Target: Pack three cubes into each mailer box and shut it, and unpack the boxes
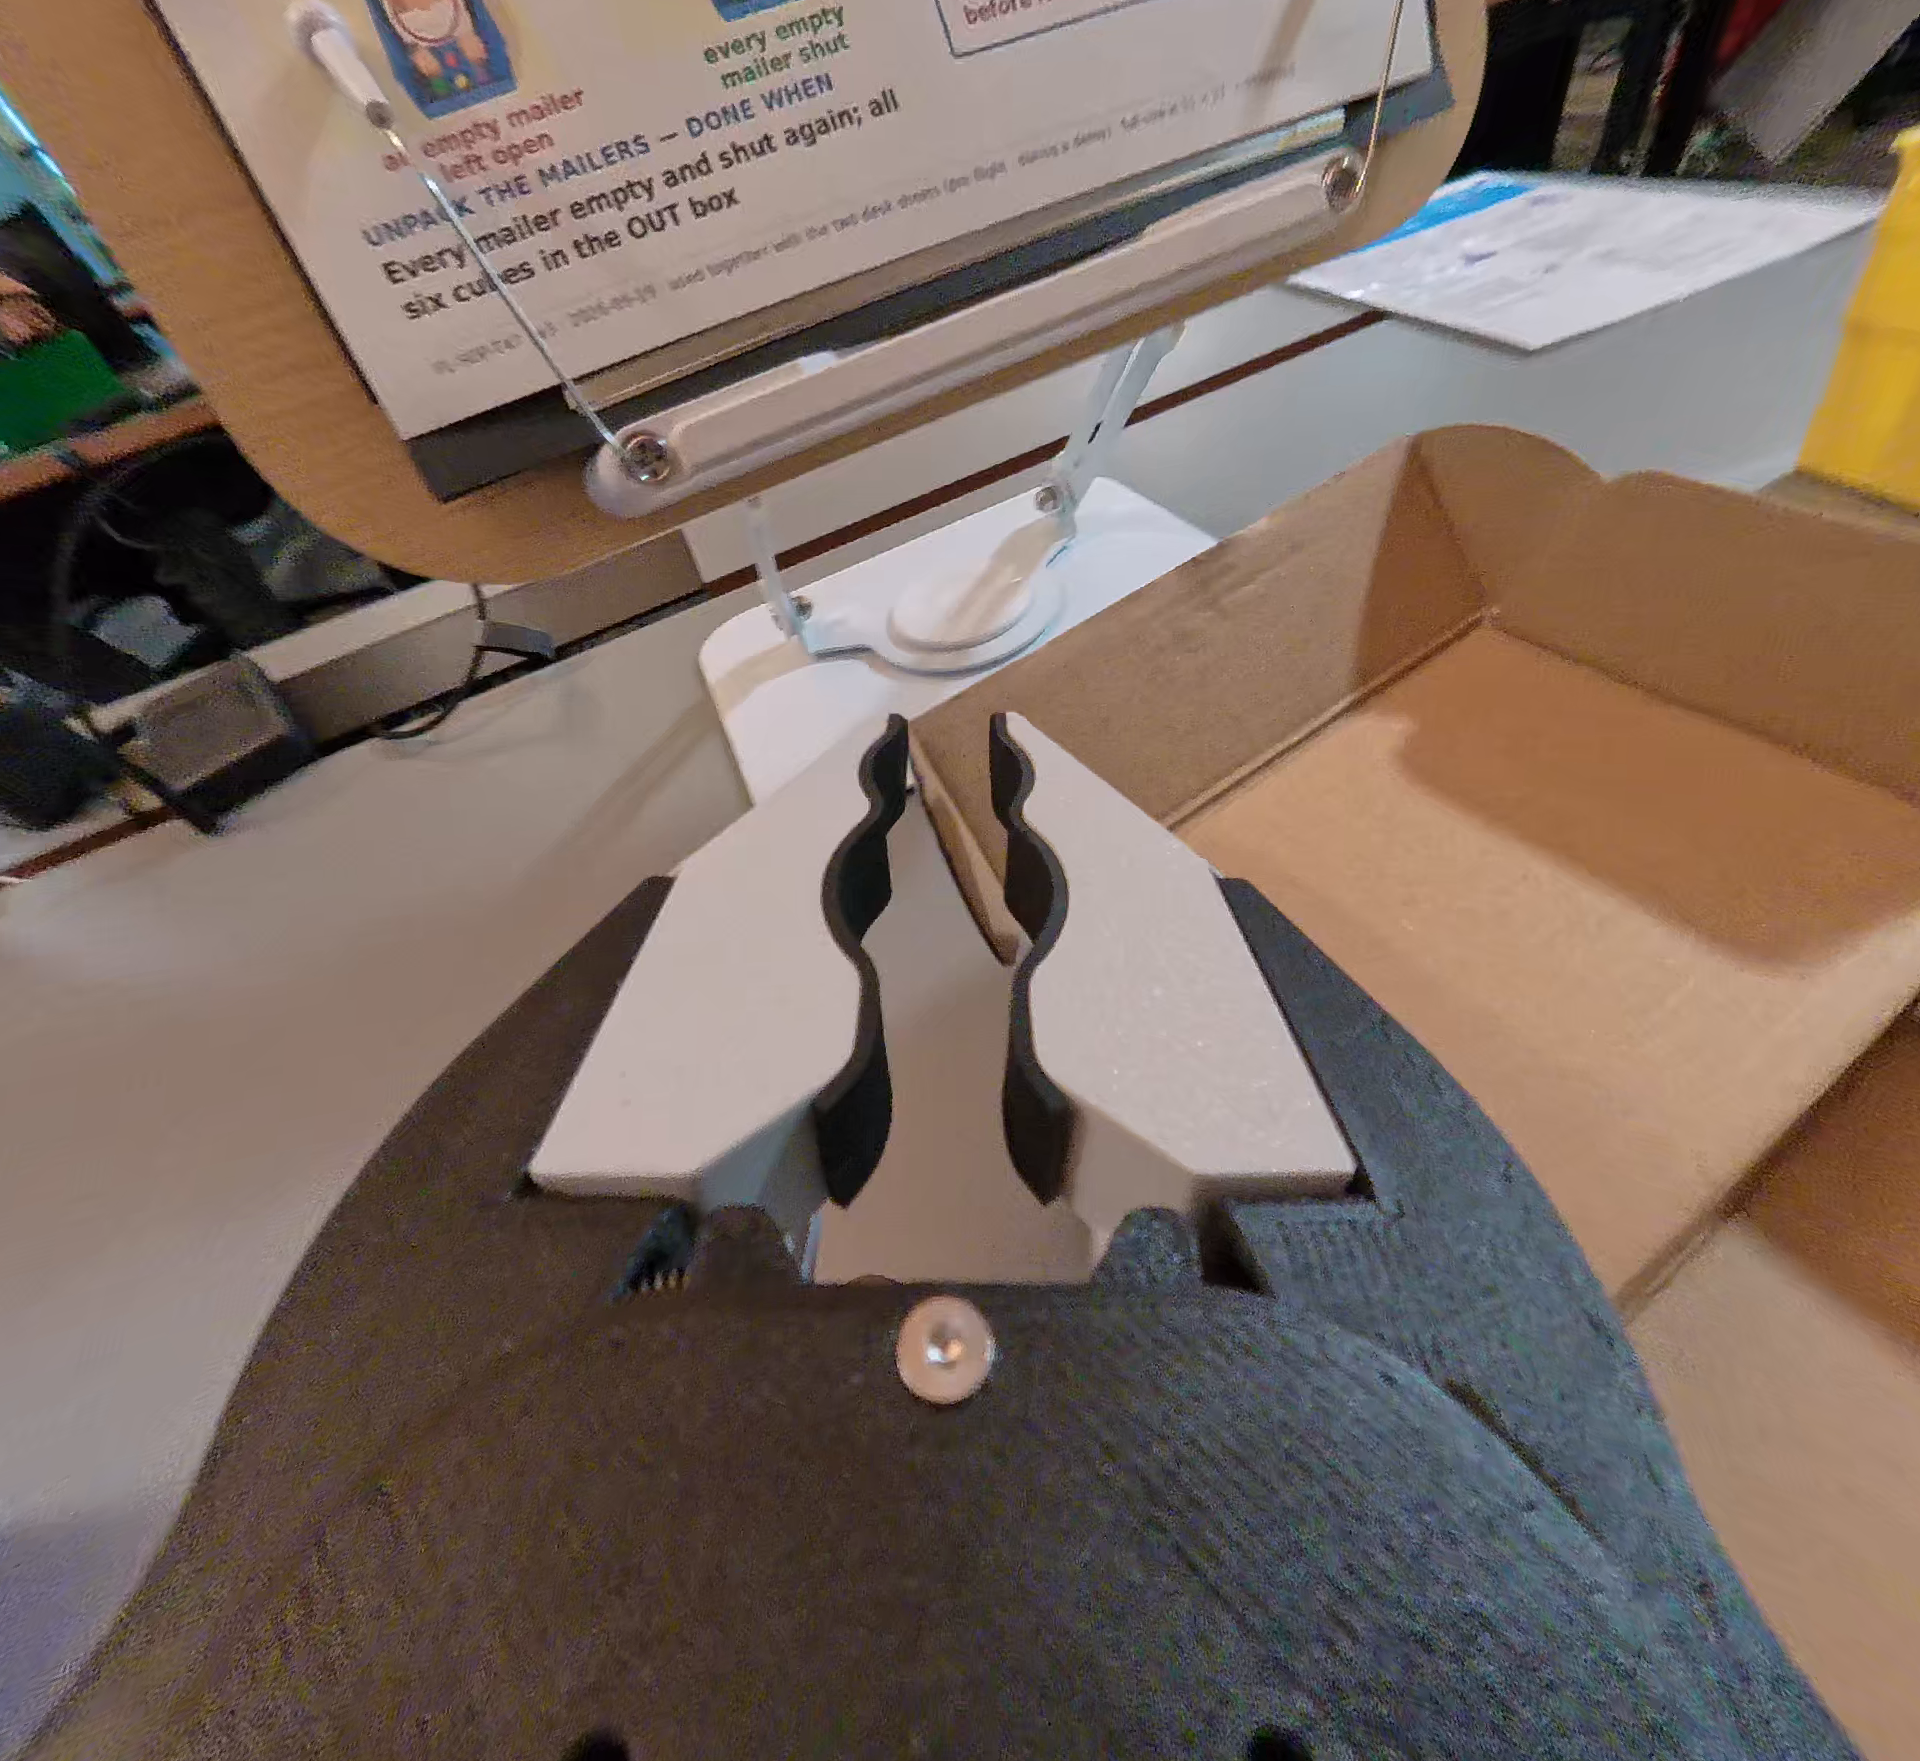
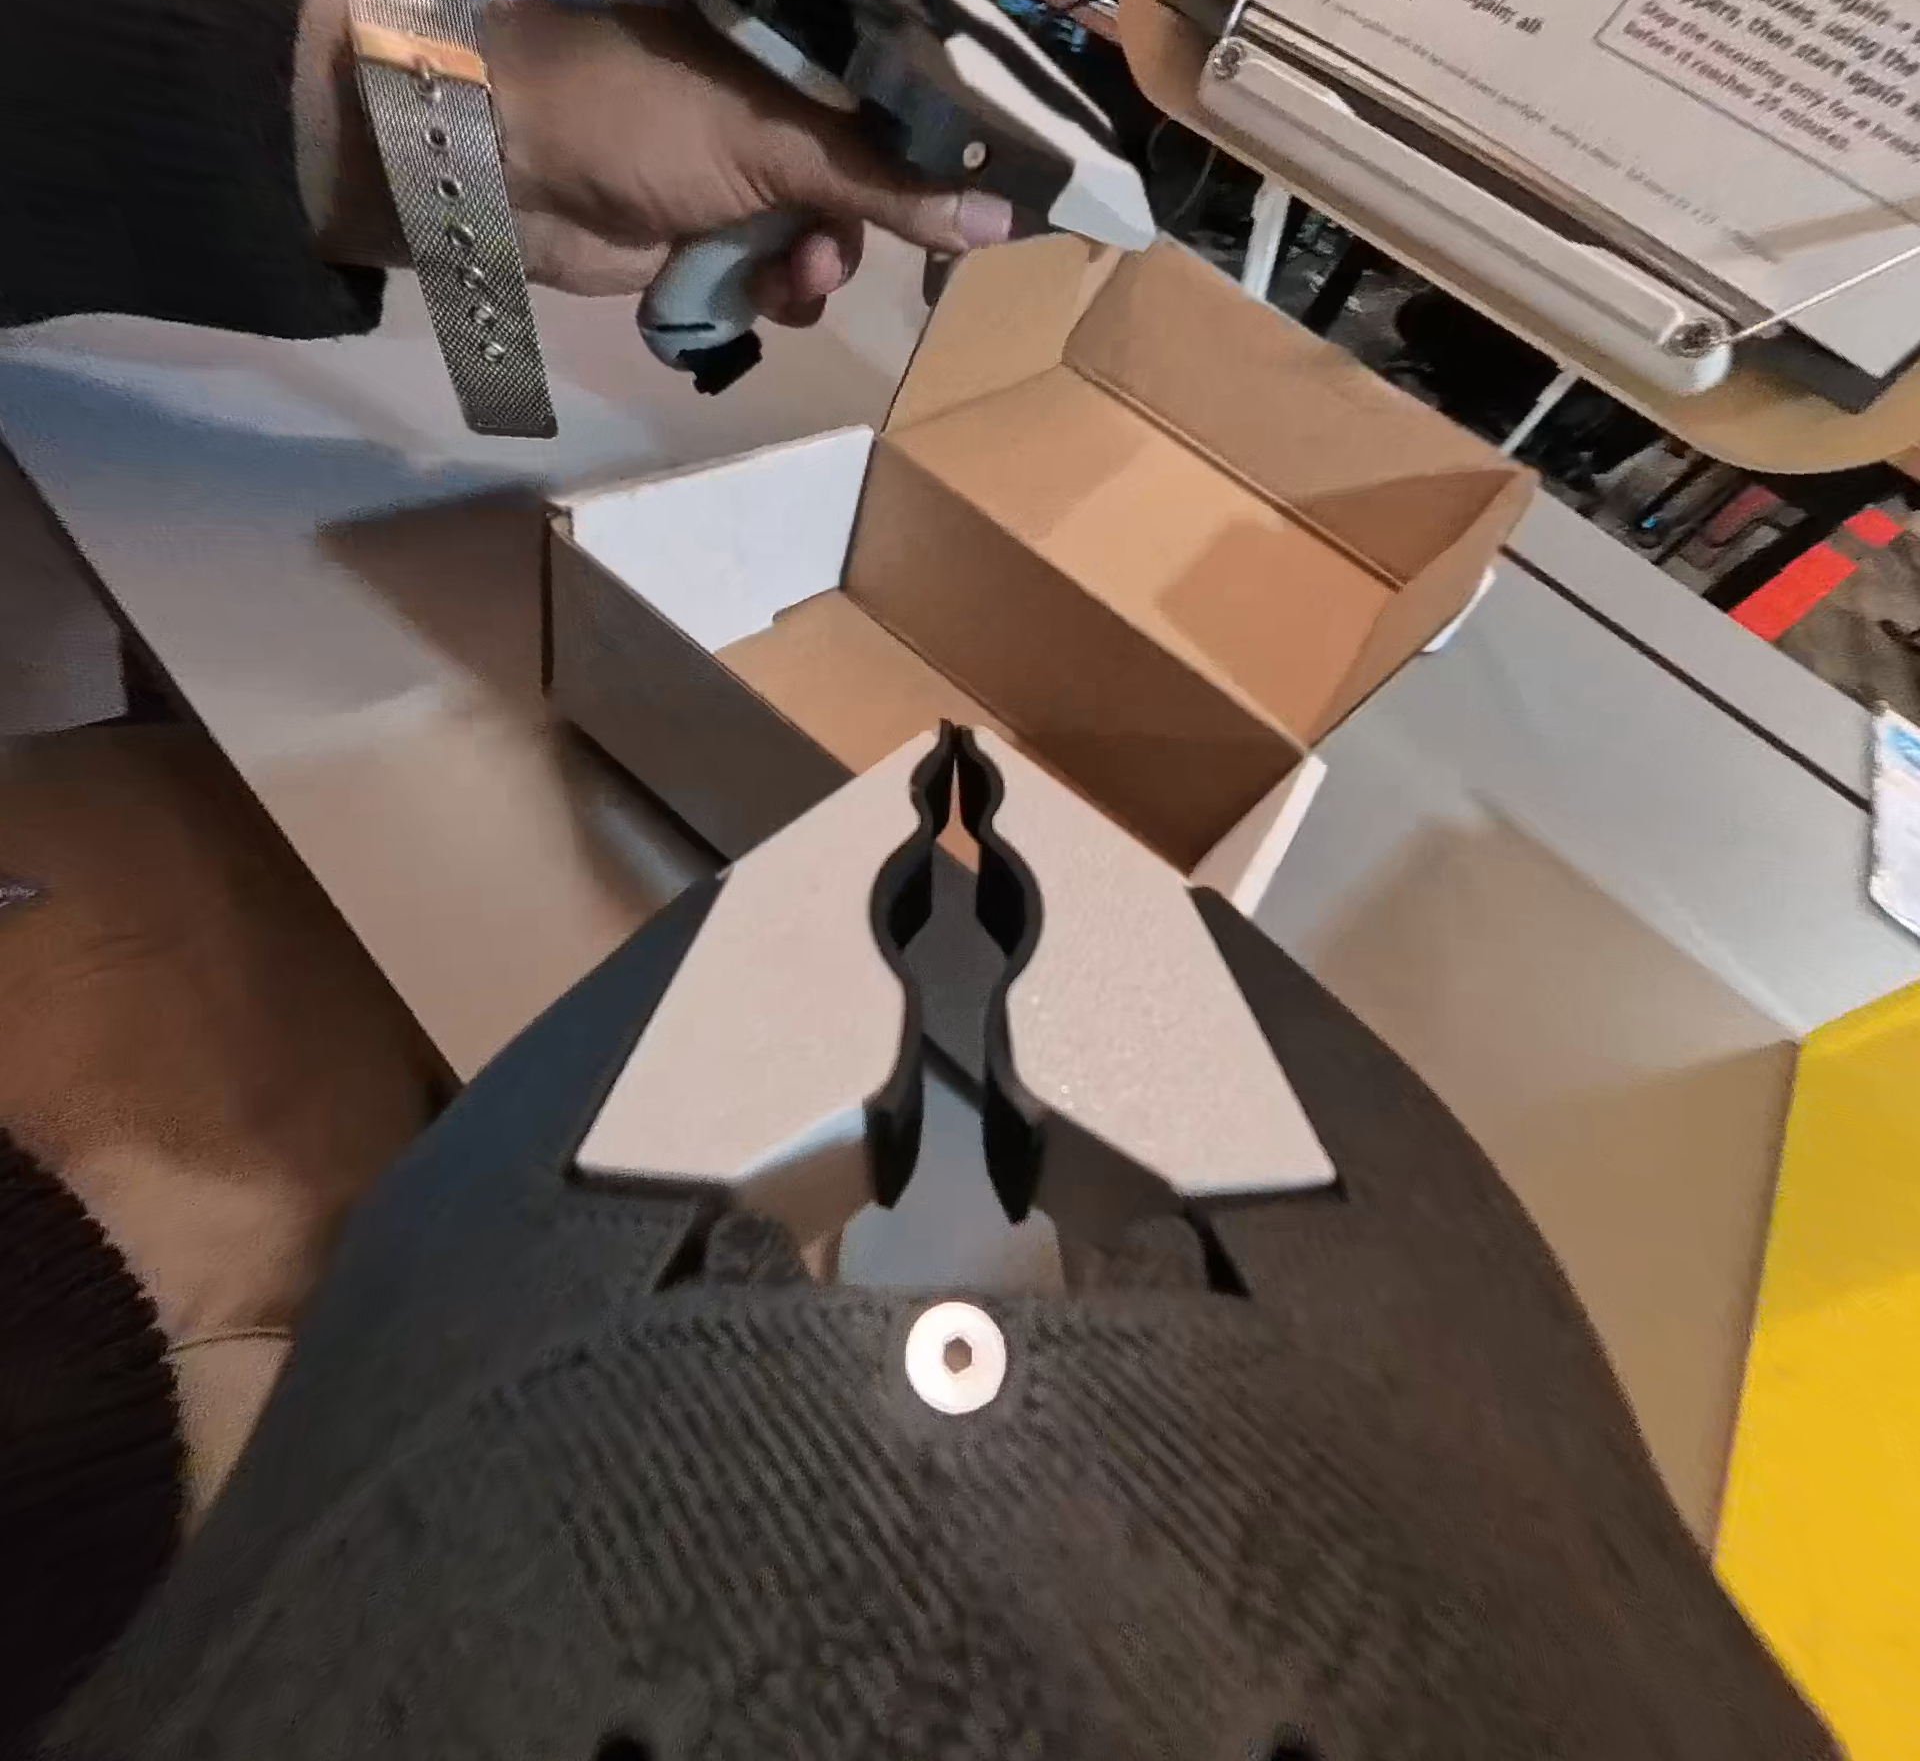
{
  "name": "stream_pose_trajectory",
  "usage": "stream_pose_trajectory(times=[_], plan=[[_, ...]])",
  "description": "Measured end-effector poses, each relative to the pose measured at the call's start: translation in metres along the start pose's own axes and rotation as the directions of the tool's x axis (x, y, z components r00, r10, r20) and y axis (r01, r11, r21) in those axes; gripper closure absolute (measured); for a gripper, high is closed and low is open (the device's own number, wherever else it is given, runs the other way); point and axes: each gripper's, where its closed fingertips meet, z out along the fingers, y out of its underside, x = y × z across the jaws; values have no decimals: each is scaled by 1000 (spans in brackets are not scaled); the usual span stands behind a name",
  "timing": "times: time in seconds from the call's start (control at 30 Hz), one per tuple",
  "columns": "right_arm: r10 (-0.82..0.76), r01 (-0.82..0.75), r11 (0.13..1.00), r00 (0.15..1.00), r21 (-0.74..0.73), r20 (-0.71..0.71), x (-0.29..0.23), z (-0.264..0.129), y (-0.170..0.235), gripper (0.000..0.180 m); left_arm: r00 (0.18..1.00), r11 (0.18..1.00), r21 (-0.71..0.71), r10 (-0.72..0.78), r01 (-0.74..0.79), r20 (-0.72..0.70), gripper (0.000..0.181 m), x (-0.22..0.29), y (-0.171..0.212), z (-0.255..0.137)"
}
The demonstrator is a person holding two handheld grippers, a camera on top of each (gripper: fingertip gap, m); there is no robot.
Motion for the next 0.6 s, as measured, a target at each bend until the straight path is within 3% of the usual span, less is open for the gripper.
stream_pose_trajectory(times=[0.23, 0.43, 0.53, 0.6], plan=[[26, -22, 999, 993, 37, -111, 20, -7, -3, 172, 999, 1000, 22, 7, -7, 31, 158, -5, -10, -4], [-10, 39, 992, 973, 122, -229, 39, -28, -23, 170, 989, 989, 45, -141, 139, 34, 150, -23, -8, -33], [130, -87, 979, 963, 185, -236, 45, -40, -37, 172, 973, 970, 71, -232, 231, 3, 148, -30, -9, -51], [185, -150, 972, 963, 180, -195, 40, -40, -38, 162, 961, 956, 95, -277, 278, -23, 151, -32, -10, -60]])
